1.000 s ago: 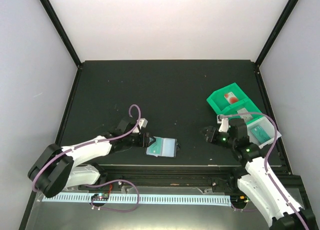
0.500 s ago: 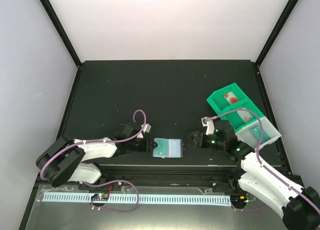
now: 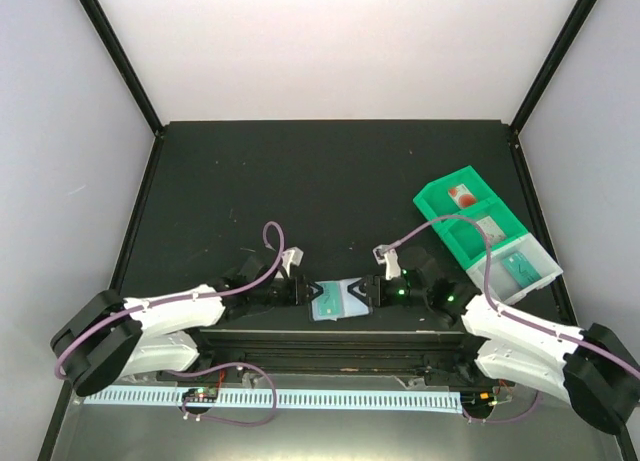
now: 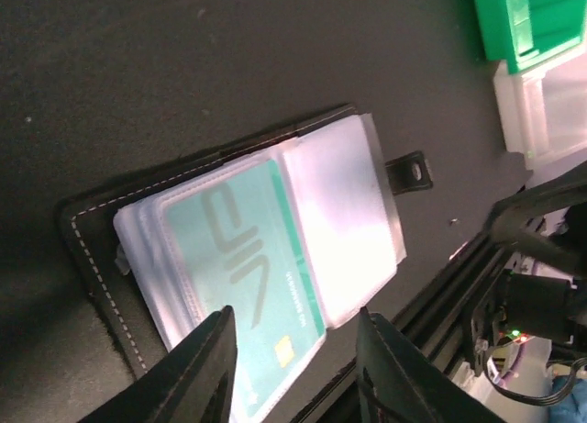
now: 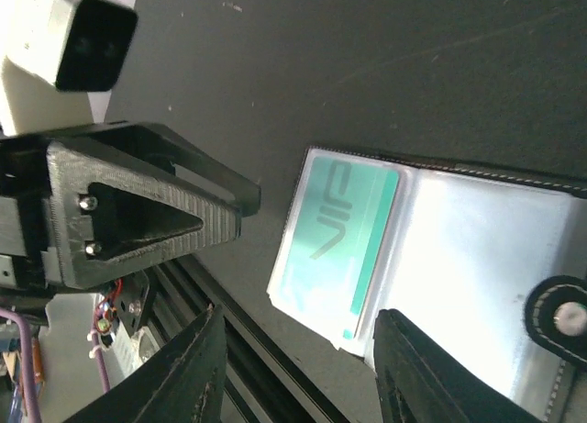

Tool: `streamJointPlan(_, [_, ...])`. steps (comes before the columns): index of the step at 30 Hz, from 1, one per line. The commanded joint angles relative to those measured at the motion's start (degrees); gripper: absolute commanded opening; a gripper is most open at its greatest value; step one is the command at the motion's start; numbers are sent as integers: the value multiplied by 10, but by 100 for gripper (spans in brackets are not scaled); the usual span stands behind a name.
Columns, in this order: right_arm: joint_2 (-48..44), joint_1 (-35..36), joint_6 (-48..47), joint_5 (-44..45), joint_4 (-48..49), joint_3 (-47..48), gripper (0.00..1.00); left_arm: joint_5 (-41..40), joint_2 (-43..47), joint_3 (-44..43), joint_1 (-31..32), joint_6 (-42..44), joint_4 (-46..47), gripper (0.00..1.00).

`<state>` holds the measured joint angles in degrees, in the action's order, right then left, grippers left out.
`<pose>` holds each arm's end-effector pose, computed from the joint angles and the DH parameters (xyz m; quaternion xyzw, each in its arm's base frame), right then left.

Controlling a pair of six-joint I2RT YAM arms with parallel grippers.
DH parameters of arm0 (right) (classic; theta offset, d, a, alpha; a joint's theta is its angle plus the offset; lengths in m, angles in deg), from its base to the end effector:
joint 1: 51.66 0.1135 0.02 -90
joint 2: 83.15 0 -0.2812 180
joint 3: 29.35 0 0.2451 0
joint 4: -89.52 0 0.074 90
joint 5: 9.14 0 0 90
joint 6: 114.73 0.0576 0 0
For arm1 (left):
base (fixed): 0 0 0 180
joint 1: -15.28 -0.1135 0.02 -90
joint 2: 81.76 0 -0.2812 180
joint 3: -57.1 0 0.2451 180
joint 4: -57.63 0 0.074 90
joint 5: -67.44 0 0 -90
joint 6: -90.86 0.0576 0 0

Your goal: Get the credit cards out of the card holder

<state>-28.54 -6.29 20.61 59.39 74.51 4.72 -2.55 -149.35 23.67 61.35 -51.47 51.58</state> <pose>0.1188 0.1504 0.1826 -0.0854 0.8736 0.4362 0.1980 0.1339 -0.1674 0.1531 0.0243 0.8959 -0.4168 0.1516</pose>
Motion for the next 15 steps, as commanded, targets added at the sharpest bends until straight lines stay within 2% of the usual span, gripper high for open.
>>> streamJointPlan(1, [35, 26, 6, 29, 51, 21, 45, 2, 12, -13, 9, 1, 9, 34])
streamJointPlan(8, [110, 48, 5, 37, 53, 45, 39, 28, -53, -17, 21, 17, 57, 18])
streamJointPlan(12, [140, 57, 10, 38, 62, 50, 38, 1, -100, -37, 29, 39, 6, 3])
streamJointPlan(15, [152, 61, 9, 49, 68, 46, 36, -12, -109, -32, 30, 44, -4, 2])
